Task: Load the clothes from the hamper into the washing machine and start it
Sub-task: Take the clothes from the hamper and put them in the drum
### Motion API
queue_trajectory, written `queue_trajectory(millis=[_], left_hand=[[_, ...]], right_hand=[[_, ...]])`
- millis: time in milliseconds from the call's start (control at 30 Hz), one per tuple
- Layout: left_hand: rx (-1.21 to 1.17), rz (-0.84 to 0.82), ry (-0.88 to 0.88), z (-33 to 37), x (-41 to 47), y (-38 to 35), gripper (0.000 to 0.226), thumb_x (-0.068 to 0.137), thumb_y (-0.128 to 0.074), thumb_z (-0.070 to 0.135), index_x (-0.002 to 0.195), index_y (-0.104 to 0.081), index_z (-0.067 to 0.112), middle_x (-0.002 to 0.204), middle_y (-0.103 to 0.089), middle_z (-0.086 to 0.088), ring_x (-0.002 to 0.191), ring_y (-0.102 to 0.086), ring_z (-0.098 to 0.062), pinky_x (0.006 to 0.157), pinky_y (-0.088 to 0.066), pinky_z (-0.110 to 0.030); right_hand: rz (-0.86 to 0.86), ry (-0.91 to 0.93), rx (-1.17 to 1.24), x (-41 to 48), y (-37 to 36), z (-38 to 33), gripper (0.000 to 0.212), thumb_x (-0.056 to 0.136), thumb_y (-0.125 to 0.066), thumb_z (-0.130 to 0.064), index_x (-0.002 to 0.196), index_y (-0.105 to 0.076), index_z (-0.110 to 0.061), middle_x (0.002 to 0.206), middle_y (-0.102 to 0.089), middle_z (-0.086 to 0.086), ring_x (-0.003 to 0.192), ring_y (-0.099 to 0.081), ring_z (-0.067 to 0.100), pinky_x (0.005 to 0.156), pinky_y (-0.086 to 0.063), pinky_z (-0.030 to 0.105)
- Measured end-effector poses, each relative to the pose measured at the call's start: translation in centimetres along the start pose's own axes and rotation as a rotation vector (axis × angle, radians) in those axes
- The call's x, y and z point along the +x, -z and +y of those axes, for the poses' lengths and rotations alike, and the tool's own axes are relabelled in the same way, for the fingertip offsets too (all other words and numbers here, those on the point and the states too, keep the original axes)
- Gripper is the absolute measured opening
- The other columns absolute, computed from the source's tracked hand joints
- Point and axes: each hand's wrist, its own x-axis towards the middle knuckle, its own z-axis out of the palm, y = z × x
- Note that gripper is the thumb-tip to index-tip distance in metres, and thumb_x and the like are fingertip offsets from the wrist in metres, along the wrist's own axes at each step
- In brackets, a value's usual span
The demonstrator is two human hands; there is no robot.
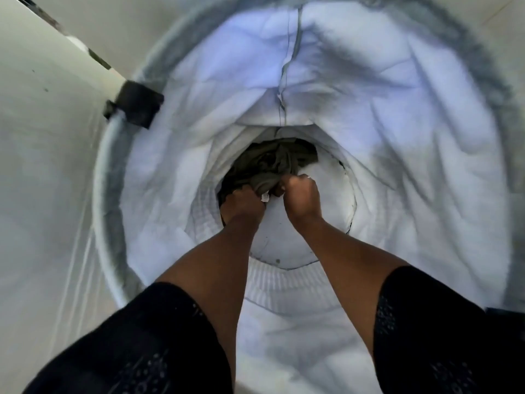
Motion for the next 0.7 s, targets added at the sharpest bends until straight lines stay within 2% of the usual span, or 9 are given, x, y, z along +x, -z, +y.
queue_trajectory(millis=[67,133,167,200,267,367,500,600,700], left_hand=[[-0.114,0.064,0.013,0.7,-1.8,1.7,0.044,0.096,-0.04,0.032,0.132,-0.042,0.007,0.139,-0.041,-0.02,0.129,-0.038,-0.036,0.103,-0.036,-0.043],[-0.232,0.154,-0.006,1.4,-3.5,3.8,0.039,0.097,-0.038,0.029,0.127,-0.045,0.004,0.136,-0.042,-0.021,0.127,-0.039,-0.037,0.102,-0.036,-0.044],[-0.309,0.195,-0.03,1.6,-4.4,5.0,0.037,0.098,-0.037,0.029,0.123,-0.047,0.003,0.131,-0.048,-0.022,0.122,-0.044,-0.036,0.099,-0.038,-0.043],[-0.405,0.216,-0.052,2.0,-5.5,6.5,0.035,0.098,-0.037,0.029,0.118,-0.049,0.002,0.124,-0.054,-0.022,0.116,-0.05,-0.036,0.095,-0.041,-0.042],[-0.586,0.231,-0.084,2.6,-7.7,9.1,0.033,0.098,-0.039,0.032,0.113,-0.049,0.004,0.113,-0.061,-0.023,0.106,-0.057,-0.036,0.089,-0.046,-0.041],[-0.763,0.278,-0.085,3.5,-11.6,14.0,0.036,0.097,-0.041,0.038,0.108,-0.052,0.005,0.103,-0.064,-0.019,0.098,-0.059,-0.033,0.084,-0.046,-0.037],[-0.859,0.322,-0.146,4.9,-16.3,21.2,0.031,0.095,-0.049,0.035,0.092,-0.057,0.005,0.078,-0.06,-0.014,0.078,-0.058,-0.028,0.067,-0.037,-0.029],[-0.753,0.301,-0.221,5.8,-19.4,26.8,0.033,0.09,-0.057,0.037,0.093,-0.061,0.004,0.083,-0.065,-0.016,0.086,-0.061,-0.031,0.065,-0.036,-0.03],[-0.807,0.209,-0.278,6.4,-23.0,32.7,0.051,0.076,-0.07,0.047,0.116,-0.054,0.018,0.1,-0.067,-0.017,0.095,-0.063,-0.036,0.078,-0.051,-0.039]], right_hand=[[0.095,-0.075,0.111,-0.1,3.3,-0.8,0.017,0.067,-0.053,0.013,0.071,-0.066,0.004,0.062,-0.064,0.027,0.058,-0.063,0.04,0.051,-0.049,0.037],[0.145,-0.152,0.196,0.0,6.6,-1.4,0.026,0.076,-0.046,0.011,0.09,-0.065,0.0,0.077,-0.067,0.023,0.072,-0.063,0.036,0.06,-0.049,0.04],[0.171,-0.201,0.278,-0.1,8.3,-1.7,0.029,0.077,-0.043,0.013,0.093,-0.062,-0.001,0.078,-0.064,0.018,0.073,-0.059,0.031,0.062,-0.047,0.04],[0.182,-0.253,0.373,-0.3,10.2,-2.2,0.031,0.076,-0.039,0.014,0.094,-0.058,-0.002,0.078,-0.058,0.014,0.072,-0.053,0.027,0.062,-0.042,0.039],[0.133,-0.321,0.455,-0.7,13.5,-2.8,0.032,0.079,-0.034,0.013,0.098,-0.054,-0.001,0.082,-0.049,0.008,0.075,-0.043,0.022,0.064,-0.031,0.028],[0.05,-0.299,0.433,-1.8,19.4,-4.1,0.031,0.087,-0.032,0.011,0.104,-0.056,0.0,0.095,-0.049,0.01,0.086,-0.044,0.022,0.066,-0.026,0.018],[0.072,-0.282,0.384,-3.7,27.3,-6.4,0.025,0.09,-0.035,0.007,0.1,-0.054,-0.006,0.1,-0.056,0.016,0.09,-0.049,0.026,0.068,-0.027,0.025],[0.152,-0.14,0.372,-5.7,32.7,-8.1,0.027,0.085,-0.037,0.013,0.102,-0.056,0.002,0.1,-0.058,0.024,0.097,-0.056,0.035,0.075,-0.036,0.036],[0.105,0.057,0.234,-8.7,38.7,-10.0,0.021,0.089,-0.04,0.01,0.105,-0.054,0.007,0.099,-0.057,0.023,0.096,-0.056,0.036,0.074,-0.032,0.029]])
